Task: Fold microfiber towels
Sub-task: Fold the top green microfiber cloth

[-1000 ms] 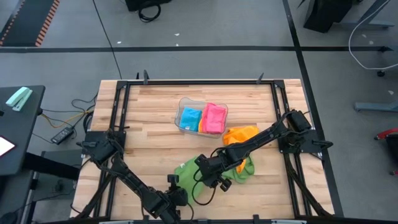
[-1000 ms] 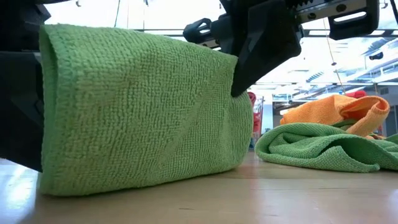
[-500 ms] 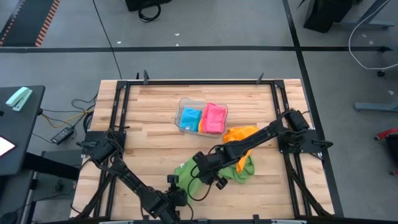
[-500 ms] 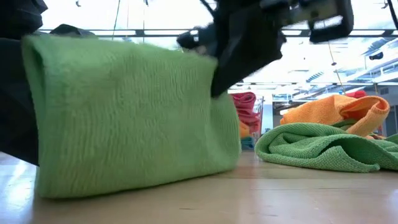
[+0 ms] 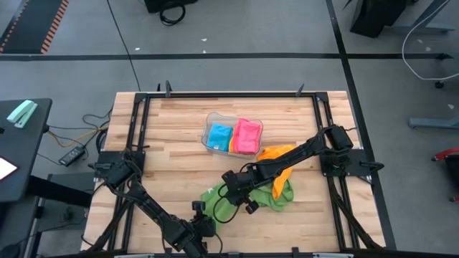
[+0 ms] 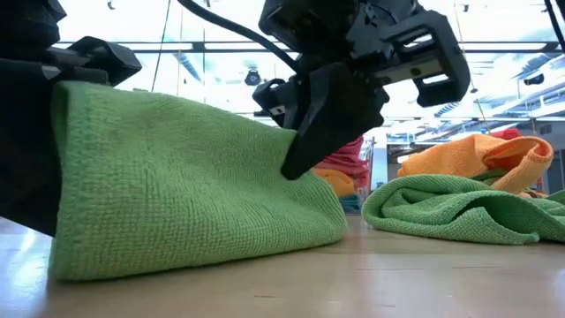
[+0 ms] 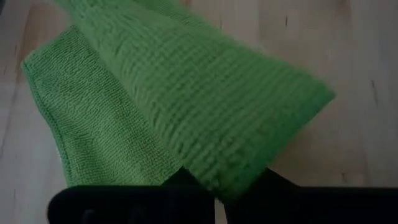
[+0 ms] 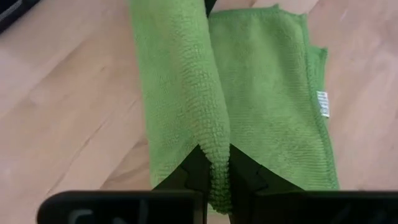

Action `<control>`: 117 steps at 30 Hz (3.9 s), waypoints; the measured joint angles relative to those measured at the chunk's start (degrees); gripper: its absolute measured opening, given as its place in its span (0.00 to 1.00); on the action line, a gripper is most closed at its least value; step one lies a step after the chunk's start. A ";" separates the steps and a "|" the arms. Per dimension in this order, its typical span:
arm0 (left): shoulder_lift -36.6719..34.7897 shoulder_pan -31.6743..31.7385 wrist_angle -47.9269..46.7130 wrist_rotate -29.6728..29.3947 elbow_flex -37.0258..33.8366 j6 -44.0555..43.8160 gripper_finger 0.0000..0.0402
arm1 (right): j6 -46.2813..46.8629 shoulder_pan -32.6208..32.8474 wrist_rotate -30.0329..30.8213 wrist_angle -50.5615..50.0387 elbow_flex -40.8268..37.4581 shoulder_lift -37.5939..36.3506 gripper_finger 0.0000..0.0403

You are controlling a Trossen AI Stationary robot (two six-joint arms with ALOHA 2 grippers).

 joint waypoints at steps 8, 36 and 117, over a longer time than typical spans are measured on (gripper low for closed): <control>0.00 0.00 0.05 -0.02 0.00 0.00 0.06 | -0.18 -0.19 -0.42 1.14 -0.43 -0.02 0.10; 0.00 0.00 -0.61 -0.02 0.00 -0.85 0.08 | 8.50 -1.04 3.61 -7.77 1.75 -0.49 0.46; -10.02 -1.03 -7.64 4.31 0.02 -1.69 0.06 | 14.75 3.77 10.03 35.22 -15.34 3.54 0.46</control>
